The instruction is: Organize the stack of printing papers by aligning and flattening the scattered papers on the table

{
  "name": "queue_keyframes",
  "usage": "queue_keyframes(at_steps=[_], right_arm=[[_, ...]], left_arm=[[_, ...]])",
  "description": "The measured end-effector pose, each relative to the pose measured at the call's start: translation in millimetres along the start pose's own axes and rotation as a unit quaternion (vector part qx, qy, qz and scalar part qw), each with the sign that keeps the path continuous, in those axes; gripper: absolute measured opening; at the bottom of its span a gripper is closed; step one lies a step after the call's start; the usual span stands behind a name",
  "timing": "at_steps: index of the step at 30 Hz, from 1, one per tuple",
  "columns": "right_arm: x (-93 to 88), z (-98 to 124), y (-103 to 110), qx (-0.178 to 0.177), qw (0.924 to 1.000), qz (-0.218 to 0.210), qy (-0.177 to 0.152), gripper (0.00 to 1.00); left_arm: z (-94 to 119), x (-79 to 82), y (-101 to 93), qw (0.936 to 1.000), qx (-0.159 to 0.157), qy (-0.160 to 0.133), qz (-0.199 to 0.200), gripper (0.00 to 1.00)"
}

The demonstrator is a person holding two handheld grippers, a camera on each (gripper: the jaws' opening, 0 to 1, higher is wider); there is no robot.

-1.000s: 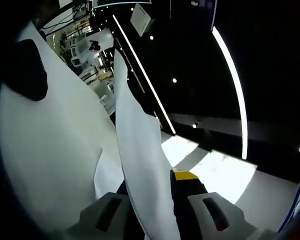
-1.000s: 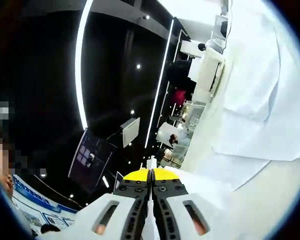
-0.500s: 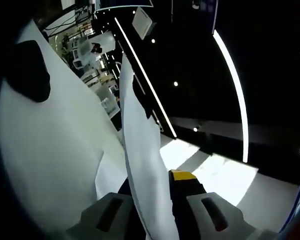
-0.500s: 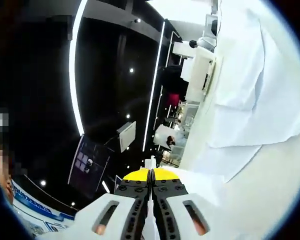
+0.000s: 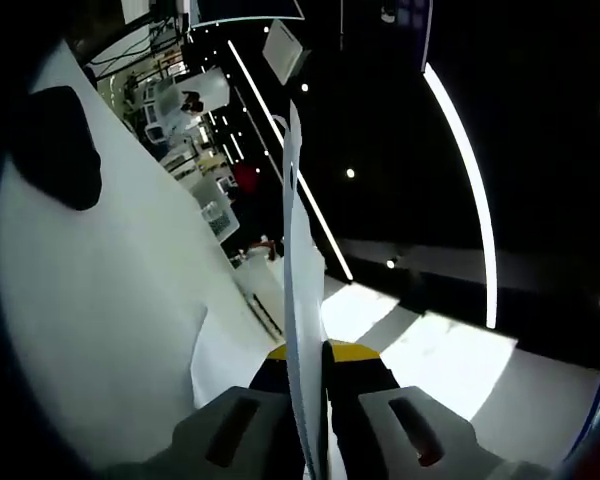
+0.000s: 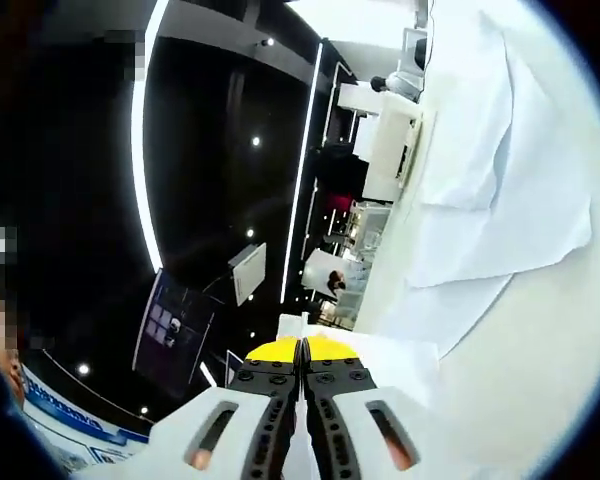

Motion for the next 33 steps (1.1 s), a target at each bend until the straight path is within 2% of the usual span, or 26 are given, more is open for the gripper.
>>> queue_keyframes(at_steps=[14, 18, 28, 33], right_arm=[[-1.1, -1, 0, 0.001, 1.0000, 0.001, 0.004, 0.00], [-0.8, -1, 1, 0.004, 1.0000, -0.001, 0.003, 0.00], [3.1, -6, 11, 0.033, 0.9990, 0.029, 0.000, 0.14], [6.8, -6, 15, 0.040, 0.9969, 0.068, -0.004, 0.23]], left_arm=[[2, 0.4, -0.5, 1.0000, 0.000, -0.001, 0.007, 0.06], [2, 2.9, 0.0, 0.9996, 0.002, -0.009, 0.026, 0.05], [3, 6.5, 2.4, 0.9994, 0.007, -0.022, 0.027, 0.05], [4, 7.2, 3.3, 0.9993, 0.008, -0.024, 0.027, 0.05]])
Point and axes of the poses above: the point that each gripper's makers call its tool centre point, and the gripper's own axes: z roughly backward along the fingers, y roughly to its left, x roughly out of its top, the point moved 8 cm from there along z, roughly backward along the fingers, and after that the axes turned 14 degrees about -y, right-handed, at the moved point
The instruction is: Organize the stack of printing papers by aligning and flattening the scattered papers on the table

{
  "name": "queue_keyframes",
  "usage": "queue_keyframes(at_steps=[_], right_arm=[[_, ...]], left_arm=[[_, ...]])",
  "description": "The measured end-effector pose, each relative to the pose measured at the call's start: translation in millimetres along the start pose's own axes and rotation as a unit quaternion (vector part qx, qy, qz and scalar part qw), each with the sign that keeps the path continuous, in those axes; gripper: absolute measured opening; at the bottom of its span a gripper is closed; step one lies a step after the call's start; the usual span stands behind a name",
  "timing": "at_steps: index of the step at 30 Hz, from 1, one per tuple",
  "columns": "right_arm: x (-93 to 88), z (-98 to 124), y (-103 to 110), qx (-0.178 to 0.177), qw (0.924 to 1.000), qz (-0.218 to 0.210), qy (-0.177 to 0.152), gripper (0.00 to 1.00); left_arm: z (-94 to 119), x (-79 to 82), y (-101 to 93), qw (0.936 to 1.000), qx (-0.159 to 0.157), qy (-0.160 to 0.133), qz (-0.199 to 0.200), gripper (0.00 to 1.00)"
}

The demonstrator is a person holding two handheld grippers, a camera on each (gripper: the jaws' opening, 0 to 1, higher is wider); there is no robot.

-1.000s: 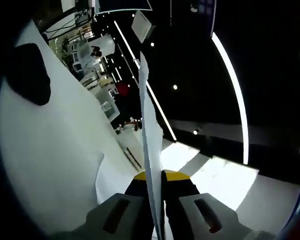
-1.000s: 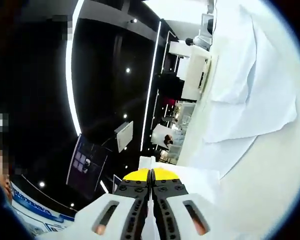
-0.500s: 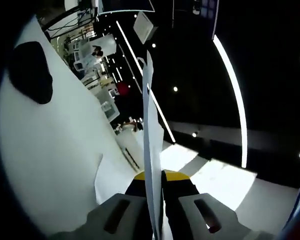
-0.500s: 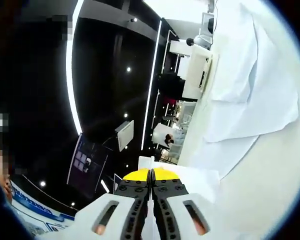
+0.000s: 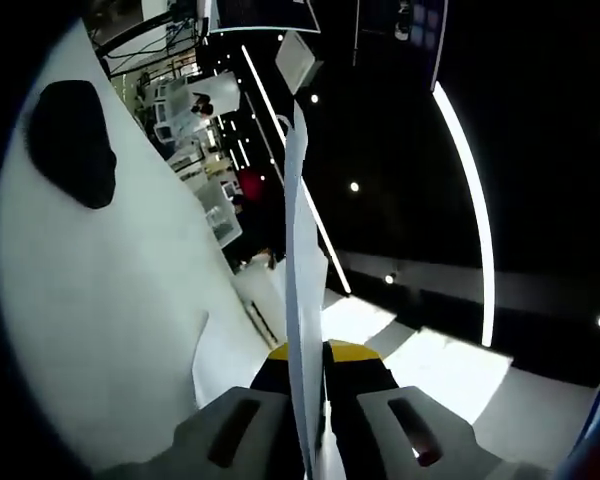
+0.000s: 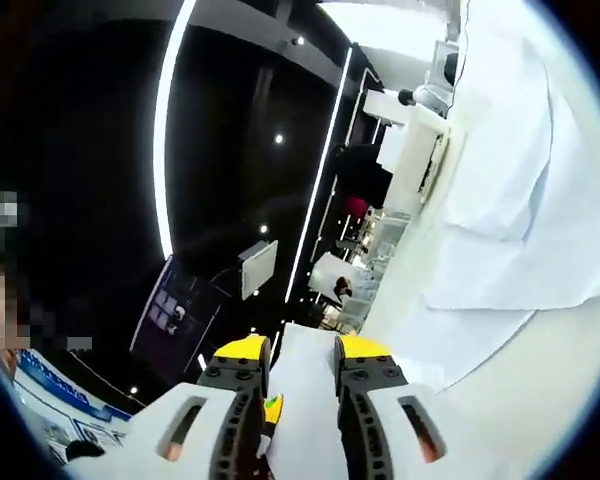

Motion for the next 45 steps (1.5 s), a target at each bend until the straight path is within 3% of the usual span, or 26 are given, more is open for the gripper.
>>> queue_keyframes(at_steps=[17, 21, 23, 26, 31, 37, 45], right_arm=[[14.3, -4, 4, -0.009, 0.9991, 0.036, -0.021, 0.50], [21.3, -6, 5, -0.008, 0.9980, 0.059, -0.019, 0.54], [27.9, -9, 3, -0.003, 0.9962, 0.086, -0.010, 0.61], [45.2, -14, -1, -0.005, 0.9894, 0.145, -0.006, 0.69], [75.2, -19, -6, -0.011, 0.9724, 0.233, -0.008, 0.74], [101.9, -18, -21, -0.033, 0.9588, 0.282, -0.003, 0.80], [130.7, -9, -50, -0.077, 0.9130, 0.398, 0.045, 0.84]], left_arm=[[2, -0.1, 1.9, 1.0000, 0.004, -0.002, -0.001, 0.06], [3, -1.1, 1.5, 1.0000, 0.003, -0.001, -0.006, 0.06], [3, -1.2, 1.2, 1.0000, 0.004, -0.001, -0.007, 0.06], [3, -0.8, 1.6, 1.0000, 0.005, -0.002, -0.007, 0.06], [3, -1.3, 1.0, 1.0000, 0.007, -0.004, -0.006, 0.06], [4, -1.8, 0.8, 0.9999, 0.007, -0.004, -0.014, 0.06], [6, -2.6, -0.5, 0.9998, 0.008, 0.000, -0.017, 0.06]])
Point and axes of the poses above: the point that each gripper's makers call its tool centre point, and the gripper's own axes: z roughly backward along the fingers, y roughly to its left, x roughly out of its top, the point moved 8 cm from there along z, roughly backward along the fingers, and after that the axes turned 14 degrees about -y, right-handed, at the moved point
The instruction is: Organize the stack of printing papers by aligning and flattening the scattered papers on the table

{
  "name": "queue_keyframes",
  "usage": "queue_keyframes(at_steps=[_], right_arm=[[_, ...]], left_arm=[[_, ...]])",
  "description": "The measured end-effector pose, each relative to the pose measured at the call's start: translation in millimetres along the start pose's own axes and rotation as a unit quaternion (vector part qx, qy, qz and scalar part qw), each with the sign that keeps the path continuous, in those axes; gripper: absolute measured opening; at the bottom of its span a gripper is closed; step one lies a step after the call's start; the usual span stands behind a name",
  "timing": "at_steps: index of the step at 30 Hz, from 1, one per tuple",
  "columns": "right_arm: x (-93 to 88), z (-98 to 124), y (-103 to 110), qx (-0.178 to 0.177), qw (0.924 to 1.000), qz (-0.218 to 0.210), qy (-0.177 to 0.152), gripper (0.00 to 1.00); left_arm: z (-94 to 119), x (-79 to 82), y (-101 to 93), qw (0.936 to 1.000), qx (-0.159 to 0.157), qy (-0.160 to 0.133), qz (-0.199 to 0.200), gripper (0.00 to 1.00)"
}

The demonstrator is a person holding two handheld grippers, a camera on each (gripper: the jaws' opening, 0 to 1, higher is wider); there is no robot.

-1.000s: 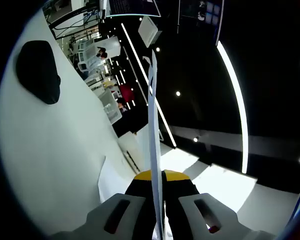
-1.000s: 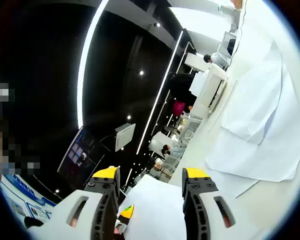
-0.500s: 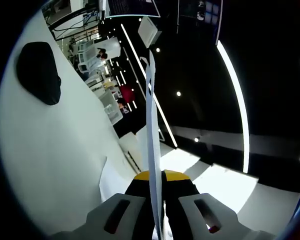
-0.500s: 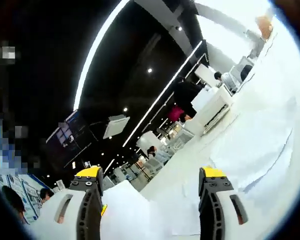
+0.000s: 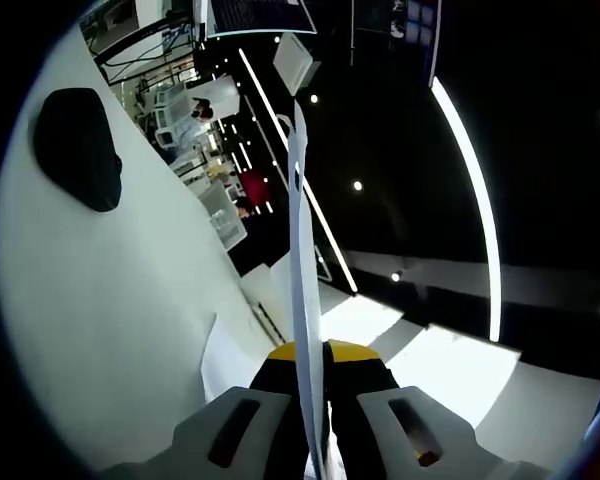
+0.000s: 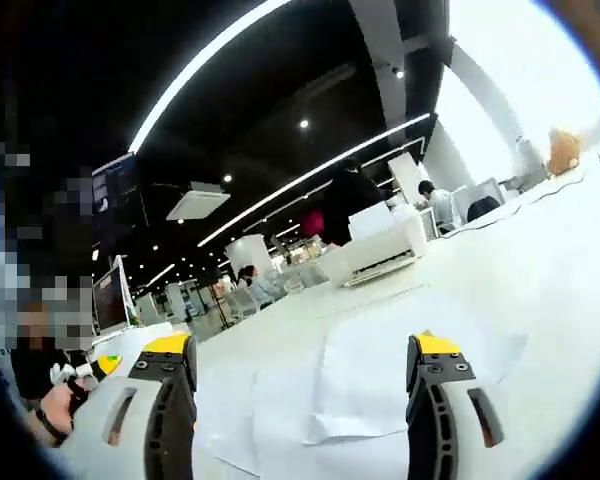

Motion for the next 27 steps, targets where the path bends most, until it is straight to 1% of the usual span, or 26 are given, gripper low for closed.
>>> queue_keyframes(at_steps=[1, 2, 3, 5, 8, 9, 11, 12, 13, 14, 16, 17, 20, 22, 24, 26, 27], right_arm=[[-1.6, -1, -9, -0.014, 0.9994, 0.027, 0.014, 0.88], [-4.3, 0, -19, -0.033, 0.9970, 0.056, 0.042, 0.90], [-5.6, 0, -27, -0.041, 0.9935, 0.087, 0.060, 0.90], [-6.1, -2, -38, -0.048, 0.9882, 0.127, 0.071, 0.90], [-8.0, -5, -57, -0.065, 0.9804, 0.164, 0.088, 0.90], [-10.2, -7, -63, -0.069, 0.9786, 0.168, 0.097, 0.90], [-13.8, -8, -72, -0.071, 0.9751, 0.183, 0.102, 0.90], [-18.5, -7, -78, -0.076, 0.9723, 0.185, 0.121, 0.90], [-20.0, -8, -81, -0.076, 0.9699, 0.190, 0.132, 0.90], [-19.3, -9, -82, -0.076, 0.9681, 0.198, 0.134, 0.90], [-17.7, -10, -85, -0.075, 0.9706, 0.192, 0.124, 0.90], [-18.0, -10, -85, -0.076, 0.9716, 0.184, 0.128, 0.90], [-19.2, -9, -83, -0.067, 0.9720, 0.187, 0.126, 0.90], [-22.1, -9, -82, -0.061, 0.9698, 0.196, 0.131, 0.90], [-24.5, -10, -84, -0.063, 0.9680, 0.198, 0.141, 0.90], [-24.2, -9, -86, -0.067, 0.9677, 0.199, 0.140, 0.89], [-22.7, -9, -87, -0.074, 0.9668, 0.206, 0.133, 0.89]], left_arm=[[0, -0.2, -0.4, 1.0000, 0.000, 0.001, -0.001, 0.06], [0, -0.4, -0.5, 1.0000, 0.000, 0.001, -0.002, 0.06], [0, 0.1, 0.1, 1.0000, 0.001, 0.002, -0.003, 0.06], [0, -0.1, -0.3, 1.0000, 0.001, 0.003, -0.002, 0.06], [1, -0.7, -1.5, 1.0000, 0.000, 0.004, -0.002, 0.06], [1, -0.8, -1.8, 1.0000, 0.000, 0.005, -0.002, 0.06], [1, -0.9, -1.8, 1.0000, 0.000, 0.005, -0.001, 0.06], [1, -0.9, -1.9, 1.0000, 0.000, 0.005, 0.000, 0.06], [1, -0.9, -1.9, 1.0000, 0.000, 0.005, 0.000, 0.06], [1, -0.8, -1.7, 1.0000, 0.000, 0.004, 0.000, 0.06], [1, -0.3, -0.8, 1.0000, -0.001, 0.004, 0.001, 0.06], [1, 0.2, 0.1, 1.0000, -0.001, 0.004, 0.000, 0.06], [1, -0.6, -0.8, 1.0000, -0.003, 0.005, 0.000, 0.06], [1, -1.2, -1.0, 1.0000, -0.003, 0.006, 0.001, 0.06], [1, -1.5, -0.6, 1.0000, -0.003, 0.007, 0.001, 0.06], [1, -1.9, -0.4, 1.0000, -0.004, 0.009, 0.000, 0.06], [1, -1.7, 0.5, 1.0000, -0.003, 0.009, -0.002, 0.06]])
Point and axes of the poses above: the point that each gripper's makers call its tool centre point, and the gripper's own axes: z roughly backward along the fingers, y roughly to its left, x roughly out of its top, the point moved 8 cm from there along z, roughly backward along the fingers, and after that the axes turned 14 degrees about -y, right-handed, at the moved point
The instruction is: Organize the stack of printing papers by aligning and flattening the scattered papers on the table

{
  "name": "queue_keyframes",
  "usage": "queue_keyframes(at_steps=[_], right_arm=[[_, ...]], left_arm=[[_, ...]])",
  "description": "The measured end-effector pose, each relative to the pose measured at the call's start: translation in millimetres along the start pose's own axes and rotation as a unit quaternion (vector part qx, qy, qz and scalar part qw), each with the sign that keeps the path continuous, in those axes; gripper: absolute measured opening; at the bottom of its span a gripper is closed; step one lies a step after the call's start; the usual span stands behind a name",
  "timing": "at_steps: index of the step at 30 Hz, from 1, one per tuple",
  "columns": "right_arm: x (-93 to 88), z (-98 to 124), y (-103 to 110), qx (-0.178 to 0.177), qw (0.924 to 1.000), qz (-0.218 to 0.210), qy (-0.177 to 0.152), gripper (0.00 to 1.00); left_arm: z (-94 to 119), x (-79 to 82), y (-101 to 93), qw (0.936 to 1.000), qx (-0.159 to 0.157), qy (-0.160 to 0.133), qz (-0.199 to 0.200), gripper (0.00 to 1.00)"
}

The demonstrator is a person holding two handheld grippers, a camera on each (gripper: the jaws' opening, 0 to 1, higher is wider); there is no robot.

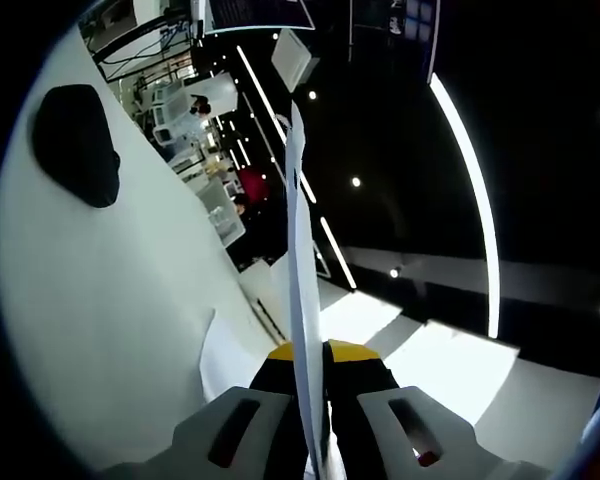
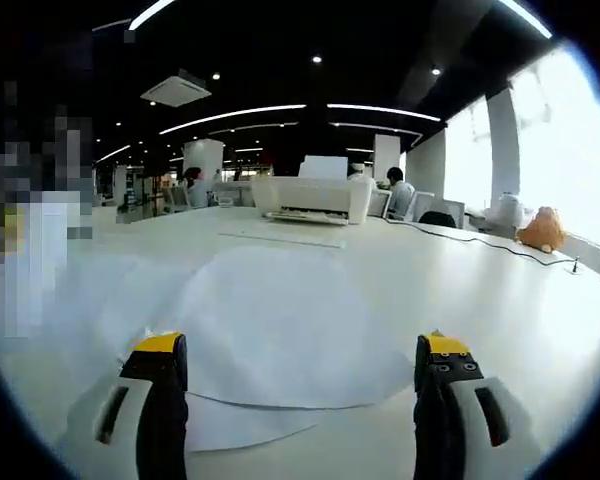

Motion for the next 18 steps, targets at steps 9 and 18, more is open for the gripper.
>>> queue_keyframes(at_steps=[9, 18], right_arm=[[-2.0, -1.2, -1.3, 0.002, 0.9998, 0.018, 0.000, 0.89], [-5.1, -3.2, -2.8, -0.011, 0.9999, 0.000, 0.013, 0.89]], left_arm=[[2.4, -2.5, -1.6, 0.9998, -0.003, 0.001, -0.021, 0.06], [3.3, -1.2, 1.7, 0.9997, 0.001, -0.001, -0.025, 0.06]])
Point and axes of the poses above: the point that each gripper's makers call its tool centre point, and the gripper's own axes: z roughly backward along the fingers, y roughly to its left, x roughly out of its top, the point moved 8 cm from there along z, roughly backward along the fingers, and after that the axes turned 14 degrees about -y, right-handed, at the moved point
